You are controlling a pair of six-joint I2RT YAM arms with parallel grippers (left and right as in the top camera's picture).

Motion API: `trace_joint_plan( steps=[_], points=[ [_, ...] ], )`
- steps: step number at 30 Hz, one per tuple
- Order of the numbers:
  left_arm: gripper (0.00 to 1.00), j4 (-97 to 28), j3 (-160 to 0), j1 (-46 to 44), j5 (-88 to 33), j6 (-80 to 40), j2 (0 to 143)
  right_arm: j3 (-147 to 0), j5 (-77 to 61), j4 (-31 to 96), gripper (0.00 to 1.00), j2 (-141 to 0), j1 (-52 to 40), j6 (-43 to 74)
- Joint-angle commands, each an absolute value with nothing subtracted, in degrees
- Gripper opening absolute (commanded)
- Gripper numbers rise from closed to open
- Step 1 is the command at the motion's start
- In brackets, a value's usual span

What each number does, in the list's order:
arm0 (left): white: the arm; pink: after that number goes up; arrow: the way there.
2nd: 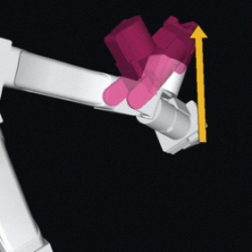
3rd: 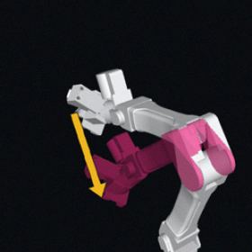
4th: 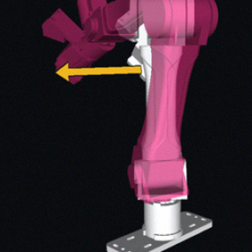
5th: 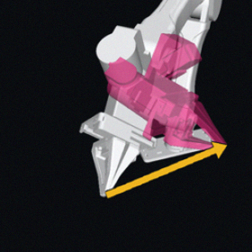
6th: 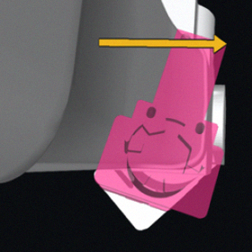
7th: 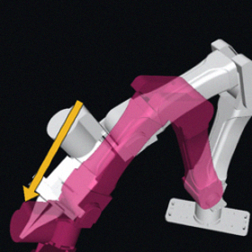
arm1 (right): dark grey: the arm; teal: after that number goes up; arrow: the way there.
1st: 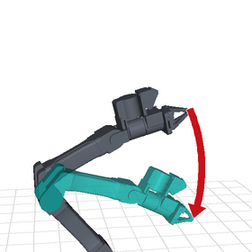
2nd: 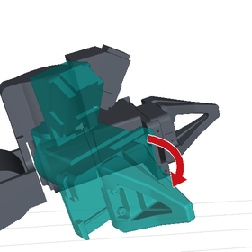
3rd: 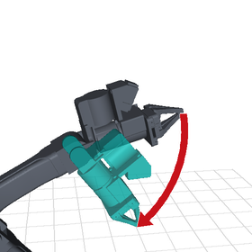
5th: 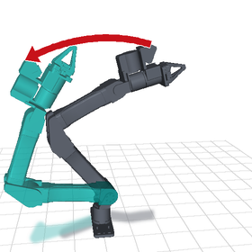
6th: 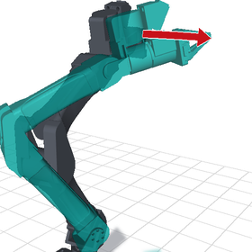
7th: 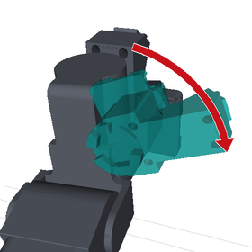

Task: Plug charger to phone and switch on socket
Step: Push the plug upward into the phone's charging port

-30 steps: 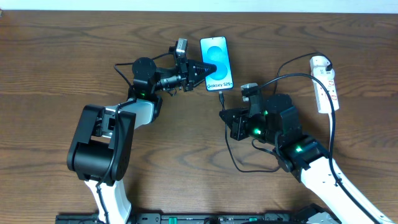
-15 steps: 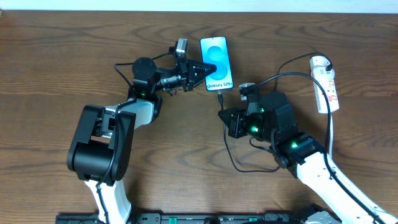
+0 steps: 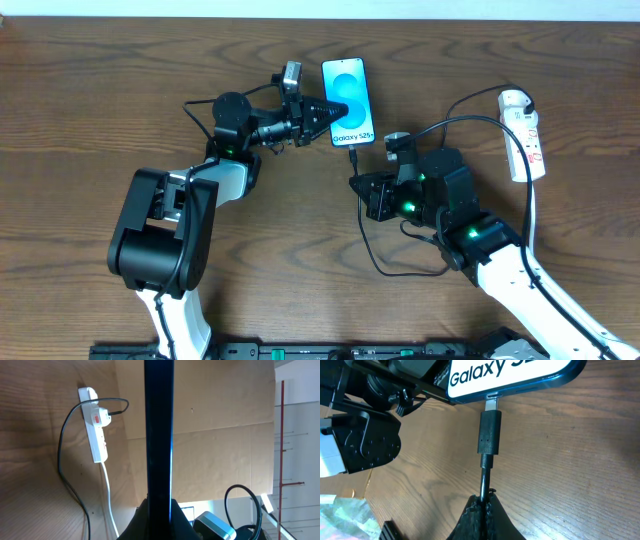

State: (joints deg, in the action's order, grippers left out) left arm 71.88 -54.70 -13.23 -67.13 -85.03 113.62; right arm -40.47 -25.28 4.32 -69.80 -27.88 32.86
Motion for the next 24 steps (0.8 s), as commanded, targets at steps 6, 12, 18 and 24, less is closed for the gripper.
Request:
trace_joint_plan(
  steps=[6,12,18,24],
  points=[
    [0.07,72.6,-54.9,-13.4,-66.9,-82.3,112.3,-41.5,-25.7,4.5,0.01,-69.8,-28.2,33.4],
    [0.07,72.4,-54.9,-13.4,-66.9,-82.1,112.3,-41.5,-23.8,4.5,0.01,-69.8,-28.2,33.4],
    [0.07,72.4,-54.9,-13.4,-66.9,-82.1,112.3,-41.5,-23.7,4.5,0.01,-69.8,-28.2,33.4],
    [0.07,72.2,-54.9,-13.3,-66.8,-79.4,112.3,-41.5,-24.1,4.8,0.01,-69.7,-28.2,33.4]
  ],
)
